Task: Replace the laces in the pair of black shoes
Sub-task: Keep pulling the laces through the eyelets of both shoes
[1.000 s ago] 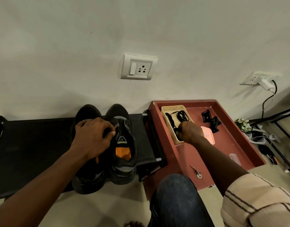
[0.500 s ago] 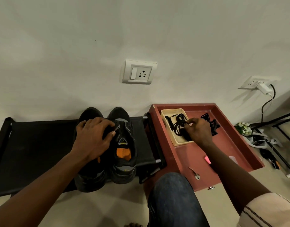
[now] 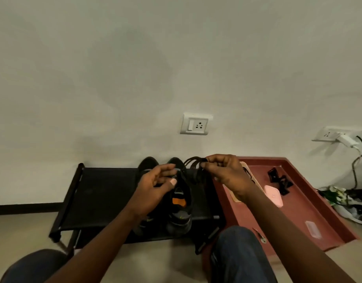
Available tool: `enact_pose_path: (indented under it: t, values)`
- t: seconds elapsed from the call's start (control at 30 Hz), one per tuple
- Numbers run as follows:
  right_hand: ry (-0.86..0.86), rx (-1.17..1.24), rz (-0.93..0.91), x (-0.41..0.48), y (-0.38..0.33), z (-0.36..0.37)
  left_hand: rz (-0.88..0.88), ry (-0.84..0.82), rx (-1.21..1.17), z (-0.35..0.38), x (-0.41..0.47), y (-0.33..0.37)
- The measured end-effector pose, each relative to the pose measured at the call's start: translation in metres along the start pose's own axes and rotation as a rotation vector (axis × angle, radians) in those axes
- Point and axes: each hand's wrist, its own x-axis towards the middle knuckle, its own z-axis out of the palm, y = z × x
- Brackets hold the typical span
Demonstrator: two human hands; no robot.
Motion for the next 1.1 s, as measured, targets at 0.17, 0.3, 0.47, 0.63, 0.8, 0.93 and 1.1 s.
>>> enact_pose_path:
  t: [0.17, 0.3, 0.47, 0.63, 0.8, 0.93, 1.1]
  values:
    - [-0.141, -0.102, -0.02, 0.005, -0.001, 0.059, 0.11, 0.034, -0.038, -0.018, -0.02, 0.011]
    - [-0.224, -0.235, -0.065, 0.023, 0.007, 0.083, 0.134, 0.212, 0.069, -0.037, -0.02, 0.003]
    - [-0.235, -0.249, -0.09, 0.051, 0.026, 0.104, 0.115, 0.304, 0.146, -0.066, -0.005, -0.009]
    - [-0.096, -0.048, -0.06, 0.075, 0.051, 0.114, 0.04, 0.418, 0.15, -0.086, 0.028, -0.024]
    - [0.071, 0.045, 0.049, 0.095, 0.073, 0.114, 0.01, 0.641, 0.225, -0.103, 0.058, -0.043]
    - [0.192, -0.175, 0.004, 0.112, 0.082, 0.101, -0.067, 0.842, 0.044, -0.111, 0.075, -0.051]
    - [0.262, 0.144, 0.035, 0.131, 0.081, 0.096, -0.143, 0.926, -0.368, -0.12, 0.086, -0.048]
